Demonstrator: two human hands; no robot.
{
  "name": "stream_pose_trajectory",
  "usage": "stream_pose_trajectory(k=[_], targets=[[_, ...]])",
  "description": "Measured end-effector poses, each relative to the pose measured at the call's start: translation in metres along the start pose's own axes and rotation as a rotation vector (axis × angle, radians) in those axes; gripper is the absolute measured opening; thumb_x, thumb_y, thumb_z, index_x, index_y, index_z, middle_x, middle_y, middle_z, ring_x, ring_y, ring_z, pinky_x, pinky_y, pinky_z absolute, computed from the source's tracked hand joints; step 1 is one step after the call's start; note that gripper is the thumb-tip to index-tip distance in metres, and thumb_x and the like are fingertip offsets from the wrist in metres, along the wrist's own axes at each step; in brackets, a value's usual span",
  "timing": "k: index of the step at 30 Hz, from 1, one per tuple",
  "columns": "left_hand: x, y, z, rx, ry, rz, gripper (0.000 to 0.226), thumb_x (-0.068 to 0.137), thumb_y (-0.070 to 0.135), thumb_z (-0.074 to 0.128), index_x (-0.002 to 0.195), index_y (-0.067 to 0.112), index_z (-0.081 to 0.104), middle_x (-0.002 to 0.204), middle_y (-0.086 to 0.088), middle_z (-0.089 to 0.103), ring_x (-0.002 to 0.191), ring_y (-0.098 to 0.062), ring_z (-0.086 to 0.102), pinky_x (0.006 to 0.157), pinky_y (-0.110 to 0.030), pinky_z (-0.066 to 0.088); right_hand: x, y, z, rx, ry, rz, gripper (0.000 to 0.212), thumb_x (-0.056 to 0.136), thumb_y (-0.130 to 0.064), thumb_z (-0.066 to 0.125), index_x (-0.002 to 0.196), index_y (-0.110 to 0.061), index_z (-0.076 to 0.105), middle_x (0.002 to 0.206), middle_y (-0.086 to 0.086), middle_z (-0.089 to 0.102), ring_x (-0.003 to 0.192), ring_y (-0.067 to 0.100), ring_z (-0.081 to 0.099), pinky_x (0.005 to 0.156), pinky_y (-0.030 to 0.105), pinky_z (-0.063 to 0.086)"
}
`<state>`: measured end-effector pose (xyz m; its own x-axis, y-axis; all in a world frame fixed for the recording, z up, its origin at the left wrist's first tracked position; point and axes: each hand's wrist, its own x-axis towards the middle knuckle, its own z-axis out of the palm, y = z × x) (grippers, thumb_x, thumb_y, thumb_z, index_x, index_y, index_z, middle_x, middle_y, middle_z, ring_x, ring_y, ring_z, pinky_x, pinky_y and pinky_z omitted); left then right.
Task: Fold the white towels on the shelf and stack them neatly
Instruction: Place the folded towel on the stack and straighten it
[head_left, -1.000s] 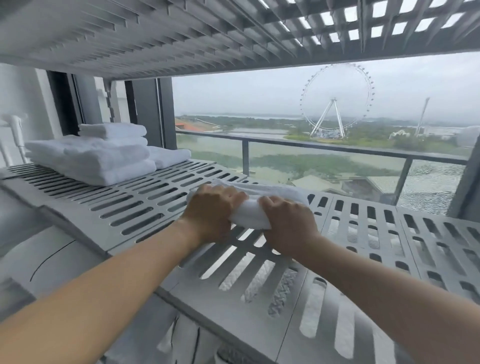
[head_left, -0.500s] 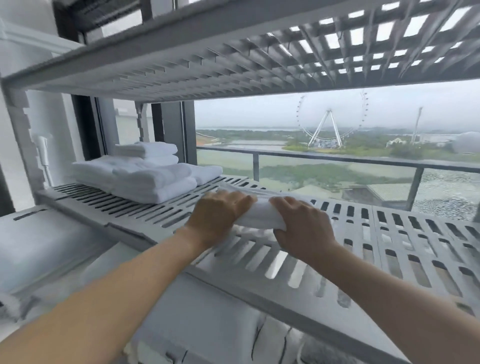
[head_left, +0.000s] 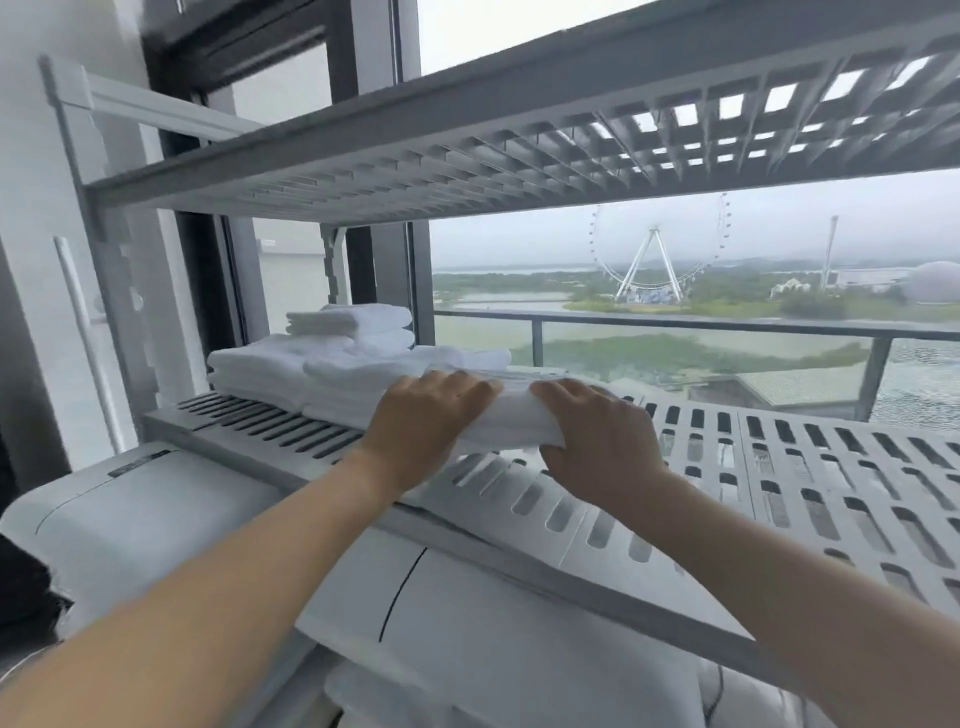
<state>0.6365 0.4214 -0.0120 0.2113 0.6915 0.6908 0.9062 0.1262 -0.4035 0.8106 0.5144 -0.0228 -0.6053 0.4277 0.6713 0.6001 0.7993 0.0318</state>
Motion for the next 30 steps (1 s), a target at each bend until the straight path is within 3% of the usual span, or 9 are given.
stream_pose_trajectory(k=[4,14,24,27,30], targets=[[0.006,-0.027,0.018,-0.021,0.092,-0.048,0.058,0.065,-0.008,0.064,0.116,0.019,0.058,0.102,-0.004,0.065,0.083,-0.029,0.063,0.062,-0.038,0.051,0.03,-0.007,0.012,0.006,0.075,0.0,0.043,0.071,-0.025,0.059,0.113,-0.025,0.051,0.113,-0.005,0.061,0.098,0.025,0.059,0.069,0.032,0.042],[0.065,-0.109,0.068,-0.014,0.196,0.03,0.05,0.078,-0.003,0.056,0.123,0.018,0.055,0.113,-0.005,0.063,0.098,-0.03,0.061,0.075,-0.042,0.051,0.125,-0.003,0.05,-0.021,0.197,0.037,0.042,0.071,-0.024,0.061,0.112,-0.026,0.053,0.109,-0.003,0.064,0.093,0.026,0.06,0.069,0.031,0.043],[0.126,-0.18,0.121,-0.135,0.327,0.168,0.052,0.072,0.001,0.069,0.119,0.015,0.053,0.107,-0.008,0.065,0.089,-0.032,0.065,0.069,-0.046,0.055,0.203,-0.004,0.07,-0.202,0.257,0.121,0.043,0.069,-0.025,0.059,0.112,-0.026,0.052,0.107,-0.003,0.064,0.091,0.025,0.061,0.069,0.031,0.046],[0.148,-0.195,0.13,-0.173,0.374,0.215,0.05,0.071,0.0,0.067,0.118,0.012,0.056,0.105,-0.011,0.066,0.087,-0.034,0.065,0.066,-0.046,0.055,0.221,-0.005,0.067,-0.273,0.29,0.164,0.044,0.07,-0.026,0.058,0.114,-0.026,0.053,0.105,-0.003,0.063,0.092,0.025,0.061,0.069,0.031,0.045],[0.166,-0.209,0.144,-0.19,0.43,0.288,0.054,0.069,-0.003,0.063,0.119,0.013,0.048,0.101,-0.012,0.066,0.082,-0.033,0.064,0.063,-0.044,0.053,0.238,-0.004,0.069,-0.321,0.272,0.211,0.045,0.072,-0.027,0.058,0.116,-0.026,0.05,0.105,-0.003,0.061,0.093,0.025,0.059,0.068,0.03,0.042]])
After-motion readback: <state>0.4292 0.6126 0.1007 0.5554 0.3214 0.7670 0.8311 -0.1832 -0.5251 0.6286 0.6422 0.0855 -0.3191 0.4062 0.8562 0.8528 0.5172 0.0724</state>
